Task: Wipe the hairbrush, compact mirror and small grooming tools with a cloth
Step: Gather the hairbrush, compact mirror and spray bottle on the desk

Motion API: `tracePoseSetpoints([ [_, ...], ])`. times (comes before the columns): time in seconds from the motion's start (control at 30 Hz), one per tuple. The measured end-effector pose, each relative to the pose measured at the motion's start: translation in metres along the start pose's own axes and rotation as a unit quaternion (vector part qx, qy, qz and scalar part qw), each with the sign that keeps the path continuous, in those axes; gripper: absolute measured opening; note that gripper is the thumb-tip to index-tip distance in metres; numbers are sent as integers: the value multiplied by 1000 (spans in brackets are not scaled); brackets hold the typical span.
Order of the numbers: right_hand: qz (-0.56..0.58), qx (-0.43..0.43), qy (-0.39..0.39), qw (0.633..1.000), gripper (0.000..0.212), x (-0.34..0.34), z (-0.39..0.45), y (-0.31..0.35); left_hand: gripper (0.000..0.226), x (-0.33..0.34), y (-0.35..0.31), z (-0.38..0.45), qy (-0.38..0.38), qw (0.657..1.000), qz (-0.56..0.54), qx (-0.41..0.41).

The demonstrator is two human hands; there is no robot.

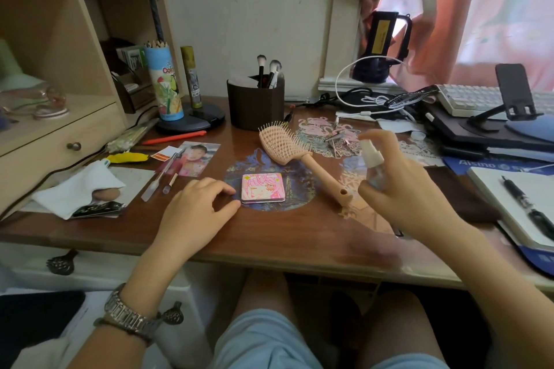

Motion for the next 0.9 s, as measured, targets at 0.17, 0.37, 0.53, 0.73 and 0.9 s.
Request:
tracePoseSetpoints([
  [0.17,22,7,-30,999,53,-18,9,-14,22,-2,-1,9,13,999,-29,-4],
  [0.37,61,24,-65,996,55,-33,28,-45,23,-15,-24,33,2,1000,0,20],
  [0.53,101,29,-49,993,57,-32,48,-70,21,-27,-65,60,1,996,7,84],
  [0.73,104,47,-20,993,60,-32,80,-106,20,-25,-114,98,33,988,8,148],
  [0.9,120,56,-25,991,60,-31,108,-136,21,-2,-140,129,70,981,30,180],
])
Point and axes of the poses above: each hand's wrist, its own z-axis towards the middle knuckle, its own x-axis out of the palm, y = z × x, the point moved 6 cm from there along z, towards the middle knuckle, and after that the axes turned 8 degrees about y, right-handed, at the moved point
